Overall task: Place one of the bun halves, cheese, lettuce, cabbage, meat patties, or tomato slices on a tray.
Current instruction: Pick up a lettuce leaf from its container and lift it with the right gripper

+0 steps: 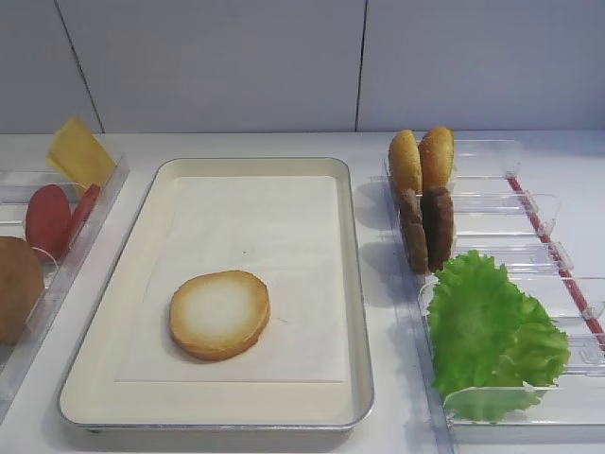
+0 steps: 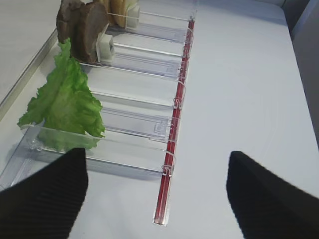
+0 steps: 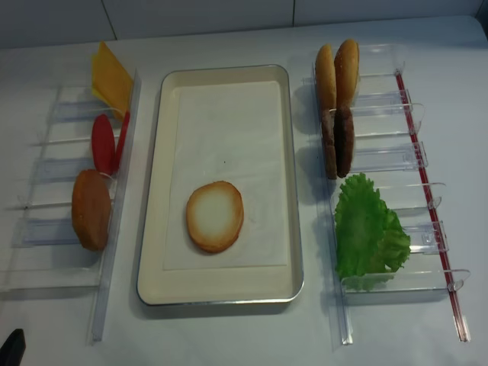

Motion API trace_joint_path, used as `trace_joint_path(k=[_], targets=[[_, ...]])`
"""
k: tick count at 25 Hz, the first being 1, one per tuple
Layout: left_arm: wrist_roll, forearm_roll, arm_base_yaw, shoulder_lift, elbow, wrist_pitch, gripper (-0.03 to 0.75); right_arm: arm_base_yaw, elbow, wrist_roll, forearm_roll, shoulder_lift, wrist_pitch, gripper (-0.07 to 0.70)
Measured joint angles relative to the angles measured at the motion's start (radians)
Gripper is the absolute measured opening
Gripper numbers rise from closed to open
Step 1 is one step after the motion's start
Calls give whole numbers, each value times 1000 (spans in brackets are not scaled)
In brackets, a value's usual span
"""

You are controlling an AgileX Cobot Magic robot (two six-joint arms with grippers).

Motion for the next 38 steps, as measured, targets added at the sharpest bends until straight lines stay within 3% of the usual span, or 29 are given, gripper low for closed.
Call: trace_joint_path(k=[8, 20, 29, 38], targets=[[0, 0, 0, 0, 0, 0, 456, 0, -126, 46, 10, 143, 15, 577], [0, 0, 0, 0, 0, 0, 456, 0, -238, 76, 234, 455, 97, 577], [0, 0, 0, 0, 0, 0, 456, 0, -271, -30, 453, 676, 93, 577], [0, 0, 0, 0, 0, 0, 456, 0, -273, -221, 633, 1001, 51, 575]])
